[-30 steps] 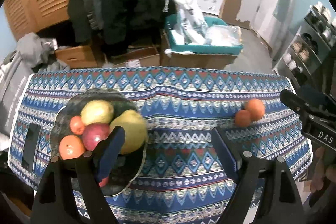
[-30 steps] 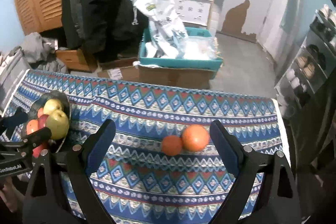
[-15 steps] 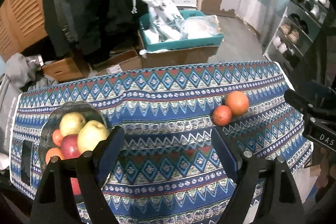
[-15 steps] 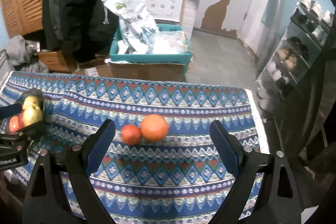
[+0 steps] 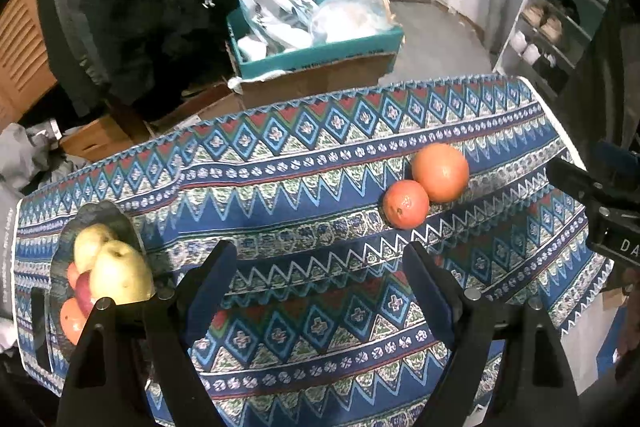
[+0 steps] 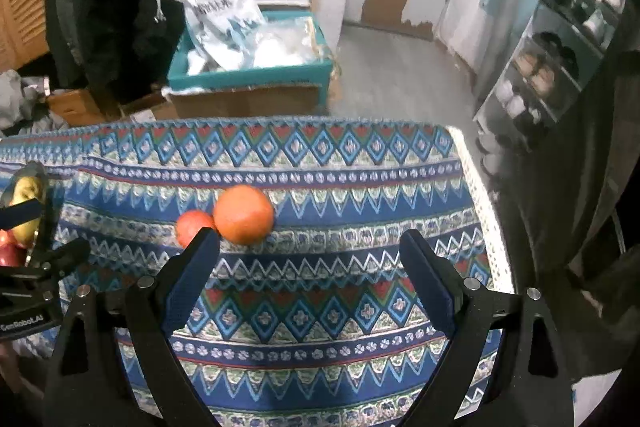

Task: Organize fruits
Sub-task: 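Move both open tools away from the plate toward the two loose oranges, then close left tool on the small orange while right tool closes on the large orange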

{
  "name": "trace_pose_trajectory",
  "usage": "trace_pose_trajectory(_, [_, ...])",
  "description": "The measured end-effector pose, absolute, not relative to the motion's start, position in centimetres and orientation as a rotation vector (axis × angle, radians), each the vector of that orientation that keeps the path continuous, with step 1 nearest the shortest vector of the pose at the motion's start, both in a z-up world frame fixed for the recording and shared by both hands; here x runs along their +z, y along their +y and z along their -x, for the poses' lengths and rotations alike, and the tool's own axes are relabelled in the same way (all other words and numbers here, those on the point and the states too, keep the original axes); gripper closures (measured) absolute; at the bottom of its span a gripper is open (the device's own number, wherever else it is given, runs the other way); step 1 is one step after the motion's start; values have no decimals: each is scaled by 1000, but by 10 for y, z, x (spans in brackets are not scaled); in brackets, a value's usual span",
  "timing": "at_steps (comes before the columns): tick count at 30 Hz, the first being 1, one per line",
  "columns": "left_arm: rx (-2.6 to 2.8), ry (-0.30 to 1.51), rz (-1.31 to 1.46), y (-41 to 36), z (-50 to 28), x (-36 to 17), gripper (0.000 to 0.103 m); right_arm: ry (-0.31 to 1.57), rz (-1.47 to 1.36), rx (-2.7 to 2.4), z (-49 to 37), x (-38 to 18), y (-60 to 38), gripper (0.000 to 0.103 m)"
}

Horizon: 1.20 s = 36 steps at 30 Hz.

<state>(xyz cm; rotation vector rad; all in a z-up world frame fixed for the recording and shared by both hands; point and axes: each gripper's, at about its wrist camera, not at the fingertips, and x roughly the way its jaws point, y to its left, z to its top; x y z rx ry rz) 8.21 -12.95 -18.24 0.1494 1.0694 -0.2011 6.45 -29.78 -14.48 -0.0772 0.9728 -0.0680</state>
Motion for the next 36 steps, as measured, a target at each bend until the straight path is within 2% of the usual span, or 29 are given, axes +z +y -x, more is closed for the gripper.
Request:
trace_pose_trajectory(12, [-268,1125,-173,-164,-107,-220,17,1104,74,-98,-86,-198,-313,12])
trace_pose_trajectory(29, [-353,1190,-187,-203,-139,-265,17,1170,-52,-140,-108,-233,-343,12])
trace_pose_trajectory(31, [-366,1196,-184,-206,-140,-268,19,1172,-56,-139,-109,-233,-344,12])
trace_pose_trajectory(34, [-386,1206,-164,-206,-142,-273,29,1174,-61,-128,-111,-234,-344,12])
trace_pose_trajectory(36, [-401,1221,-148,-204,-142,-277,41,1175,-62,-120,-113,-235,-343,12])
